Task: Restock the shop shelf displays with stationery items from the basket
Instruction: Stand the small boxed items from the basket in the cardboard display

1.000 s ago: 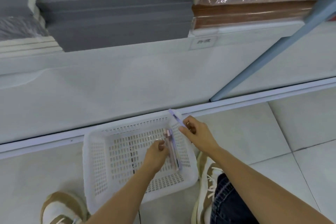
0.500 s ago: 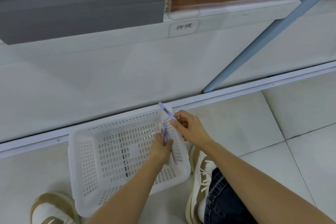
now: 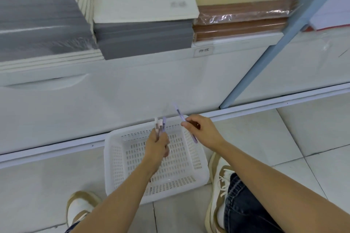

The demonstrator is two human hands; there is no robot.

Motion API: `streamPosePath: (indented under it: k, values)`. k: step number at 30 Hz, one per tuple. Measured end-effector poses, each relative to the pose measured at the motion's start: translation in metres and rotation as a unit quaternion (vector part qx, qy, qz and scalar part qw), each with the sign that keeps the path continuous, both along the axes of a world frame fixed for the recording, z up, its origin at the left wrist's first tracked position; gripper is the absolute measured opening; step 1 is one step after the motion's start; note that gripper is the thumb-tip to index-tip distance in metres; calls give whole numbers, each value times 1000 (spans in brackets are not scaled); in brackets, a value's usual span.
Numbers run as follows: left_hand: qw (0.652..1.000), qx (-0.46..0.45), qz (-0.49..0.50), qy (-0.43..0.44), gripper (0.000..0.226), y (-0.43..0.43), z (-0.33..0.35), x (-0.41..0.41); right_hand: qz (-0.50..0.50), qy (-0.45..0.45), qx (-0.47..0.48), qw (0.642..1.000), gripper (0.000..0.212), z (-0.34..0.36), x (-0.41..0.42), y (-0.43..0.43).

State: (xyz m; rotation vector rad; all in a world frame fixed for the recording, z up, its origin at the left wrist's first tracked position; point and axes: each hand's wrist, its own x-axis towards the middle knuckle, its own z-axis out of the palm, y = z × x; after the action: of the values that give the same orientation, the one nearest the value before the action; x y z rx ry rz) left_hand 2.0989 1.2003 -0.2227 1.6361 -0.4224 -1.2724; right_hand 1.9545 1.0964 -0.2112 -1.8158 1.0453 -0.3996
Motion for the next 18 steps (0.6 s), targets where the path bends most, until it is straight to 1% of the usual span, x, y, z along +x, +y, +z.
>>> streamPosePath:
  k: [3, 5, 8, 10, 11, 12, 14, 15, 18]
  values:
    - [999, -42, -16, -17, 28, 4, 37, 9, 26, -50, 55, 997, 20, 31, 15, 9]
    - [997, -60, -36, -39, 21, 8, 62, 15, 25, -94, 75, 992, 21, 52, 24, 12]
    - [993, -85, -60, -48, 15, 14, 99, 25, 40, -125, 40, 991, 24, 87, 37, 14]
    - [990, -111, -62, -68, 10, 17, 125, 32, 52, -145, 11, 988, 18, 113, 44, 17]
    - [987, -124, -61, -85, 12, 17, 139, 35, 51, -162, -5, 985, 14, 127, 47, 18]
    - [984, -134, -58, -100, 15, 18, 152, 38, 44, -183, -20, 982, 15, 143, 51, 19]
    - [979, -149, -60, -128, 18, 19, 180, 45, 18, -238, -50, 970, 19, 178, 56, 21]
    - [975, -158, -67, -139, 18, 21, 195, 49, 8, -266, -68, 962, 17, 197, 59, 21]
    - [960, -204, -103, -163, 19, 25, 238, 54, 12, -314, -120, 942, 15, 249, 64, 24]
